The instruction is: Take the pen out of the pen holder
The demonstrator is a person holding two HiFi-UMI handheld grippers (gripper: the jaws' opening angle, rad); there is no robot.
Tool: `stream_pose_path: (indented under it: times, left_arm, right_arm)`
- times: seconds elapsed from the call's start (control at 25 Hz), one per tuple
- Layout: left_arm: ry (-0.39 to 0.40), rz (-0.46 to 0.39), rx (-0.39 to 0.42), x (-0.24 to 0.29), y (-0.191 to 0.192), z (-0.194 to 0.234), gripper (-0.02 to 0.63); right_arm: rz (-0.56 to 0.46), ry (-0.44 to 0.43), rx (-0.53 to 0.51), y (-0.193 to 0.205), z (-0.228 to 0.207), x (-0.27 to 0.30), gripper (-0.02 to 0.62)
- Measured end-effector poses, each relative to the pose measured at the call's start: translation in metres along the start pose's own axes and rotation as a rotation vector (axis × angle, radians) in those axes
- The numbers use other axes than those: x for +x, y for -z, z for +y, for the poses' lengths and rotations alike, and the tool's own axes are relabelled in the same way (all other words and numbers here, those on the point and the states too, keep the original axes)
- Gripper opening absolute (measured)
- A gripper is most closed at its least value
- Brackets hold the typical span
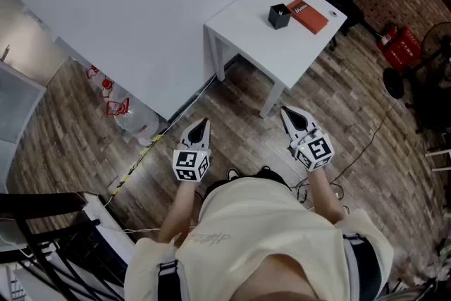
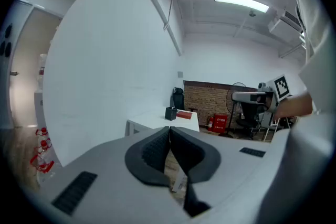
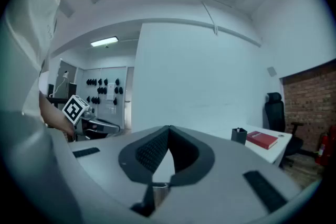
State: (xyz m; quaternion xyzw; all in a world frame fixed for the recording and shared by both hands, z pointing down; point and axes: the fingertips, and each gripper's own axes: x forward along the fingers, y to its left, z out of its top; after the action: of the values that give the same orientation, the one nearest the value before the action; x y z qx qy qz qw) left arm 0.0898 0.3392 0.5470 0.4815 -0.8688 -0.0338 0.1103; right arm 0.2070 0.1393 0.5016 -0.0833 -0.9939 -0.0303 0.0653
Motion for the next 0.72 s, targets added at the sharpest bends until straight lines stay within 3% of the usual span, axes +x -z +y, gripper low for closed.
stream_pose_path:
  times: [0.24,0.44,0.72]
  left_arm:
    - [0.011,0.015,-0.033,-0.003,0.011,0.019,0.018]
    - [0.032,0.037,-0.057,0.01,0.017,0.029,0.018]
    - [0.064,0.102,-0.085,0.046,0.037,0.034,0.018]
  right_arm:
    - [0.007,0.02,0.061,0.01,0.007,0.007,0.006]
    - [0.043,0.023,0.026,0.006,0.011,0.019,0.006]
    - [0.108,0.04,0.076,0.039,-0.006,0.038,0.006]
